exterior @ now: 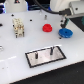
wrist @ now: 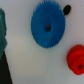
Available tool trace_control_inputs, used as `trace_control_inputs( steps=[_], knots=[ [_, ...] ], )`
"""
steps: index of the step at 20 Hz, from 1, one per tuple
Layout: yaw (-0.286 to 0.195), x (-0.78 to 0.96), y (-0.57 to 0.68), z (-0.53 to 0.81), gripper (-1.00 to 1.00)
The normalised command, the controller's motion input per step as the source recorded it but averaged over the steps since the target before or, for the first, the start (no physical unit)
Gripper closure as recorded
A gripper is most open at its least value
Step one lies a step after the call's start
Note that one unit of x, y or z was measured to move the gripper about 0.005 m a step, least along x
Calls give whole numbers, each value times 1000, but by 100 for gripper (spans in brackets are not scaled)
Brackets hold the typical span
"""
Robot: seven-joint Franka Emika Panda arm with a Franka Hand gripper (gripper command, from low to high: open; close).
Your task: Insert the blue gear onto the right peg, followed by the red gear
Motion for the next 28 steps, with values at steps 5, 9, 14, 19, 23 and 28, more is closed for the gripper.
trace_control_inputs(
  steps=[5,9,14,19,23,28],
  knots=[
    [0,-99,-91,-425,-100],
    [0,-209,-193,-383,-100],
    [0,-303,-67,-177,-100],
    [0,-258,98,-17,-100],
    [0,-541,309,-51,-100],
    [0,-489,114,-77,-100]
  ],
)
